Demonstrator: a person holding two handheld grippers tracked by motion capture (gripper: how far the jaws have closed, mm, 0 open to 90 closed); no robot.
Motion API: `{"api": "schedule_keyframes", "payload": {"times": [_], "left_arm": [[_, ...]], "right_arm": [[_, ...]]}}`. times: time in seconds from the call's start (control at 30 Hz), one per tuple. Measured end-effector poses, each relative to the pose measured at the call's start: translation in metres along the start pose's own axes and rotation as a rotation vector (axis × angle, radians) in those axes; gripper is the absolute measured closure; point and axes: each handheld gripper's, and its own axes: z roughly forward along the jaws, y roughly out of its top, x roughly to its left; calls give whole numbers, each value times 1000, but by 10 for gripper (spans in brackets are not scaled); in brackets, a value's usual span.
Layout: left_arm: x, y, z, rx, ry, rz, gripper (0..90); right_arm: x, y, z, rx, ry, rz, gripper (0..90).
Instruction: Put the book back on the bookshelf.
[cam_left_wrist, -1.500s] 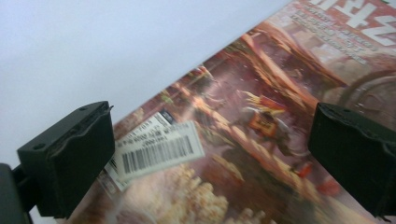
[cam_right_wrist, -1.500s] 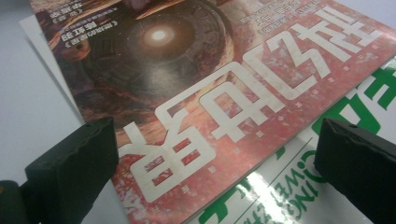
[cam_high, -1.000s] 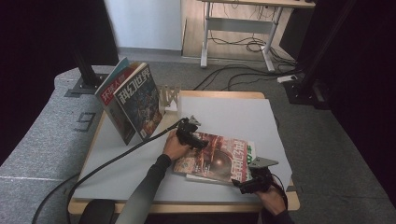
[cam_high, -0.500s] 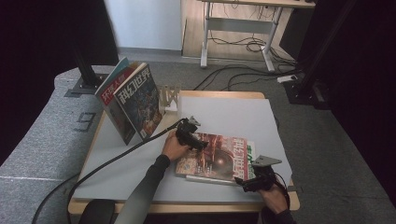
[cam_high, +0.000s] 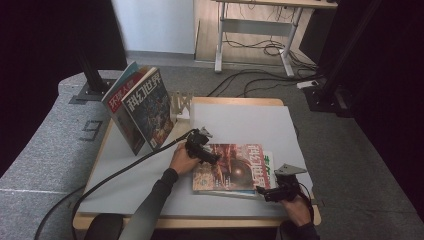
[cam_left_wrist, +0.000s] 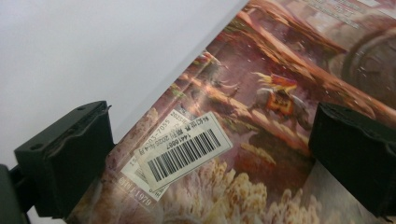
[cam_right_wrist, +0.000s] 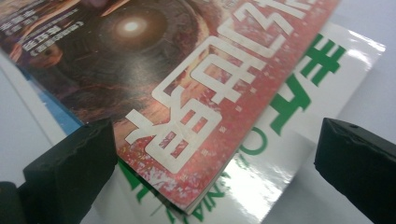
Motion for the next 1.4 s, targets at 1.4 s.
{"api": "schedule_keyframes", "payload": {"times": [1.4], "left_arm": [[-40,-56,-40,-33,-120,2,1]], "right_arm": [[-57,10,10,-21,-133,112,0]]}}
